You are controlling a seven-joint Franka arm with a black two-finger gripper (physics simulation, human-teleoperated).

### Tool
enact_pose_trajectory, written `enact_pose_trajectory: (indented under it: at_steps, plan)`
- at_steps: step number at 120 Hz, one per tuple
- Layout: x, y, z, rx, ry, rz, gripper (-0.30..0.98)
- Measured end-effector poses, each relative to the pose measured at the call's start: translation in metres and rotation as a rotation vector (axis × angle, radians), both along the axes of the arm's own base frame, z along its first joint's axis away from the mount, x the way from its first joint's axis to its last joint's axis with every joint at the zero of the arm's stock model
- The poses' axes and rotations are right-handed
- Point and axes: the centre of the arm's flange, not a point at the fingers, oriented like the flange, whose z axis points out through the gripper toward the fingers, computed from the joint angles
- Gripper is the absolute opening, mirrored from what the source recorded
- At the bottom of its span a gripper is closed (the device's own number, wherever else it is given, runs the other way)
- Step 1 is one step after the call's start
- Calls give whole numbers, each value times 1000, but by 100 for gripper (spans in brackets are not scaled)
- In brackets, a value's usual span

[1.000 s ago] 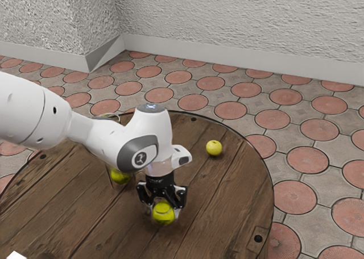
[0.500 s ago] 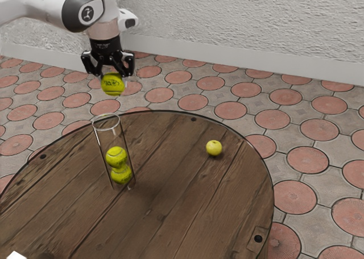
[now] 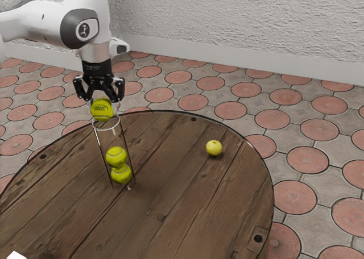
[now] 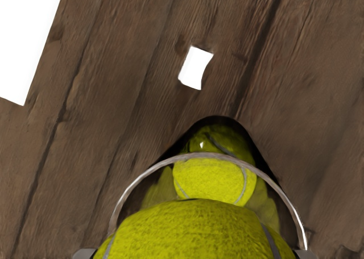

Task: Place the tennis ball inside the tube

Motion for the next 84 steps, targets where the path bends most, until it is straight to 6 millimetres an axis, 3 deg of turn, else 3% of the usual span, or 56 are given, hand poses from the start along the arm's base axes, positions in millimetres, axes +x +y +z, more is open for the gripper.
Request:
enact_pose_trajectory:
  at_steps: [14,54,69,84]
  plan:
    - [-3,-5,-5,-7,2,-16,29]
    - [-6,7,1,-21,-20,-8,58]
    - [-28,6,57,-26,-117,-35,63]
    - [-36,7,98,20,-180,-110,65]
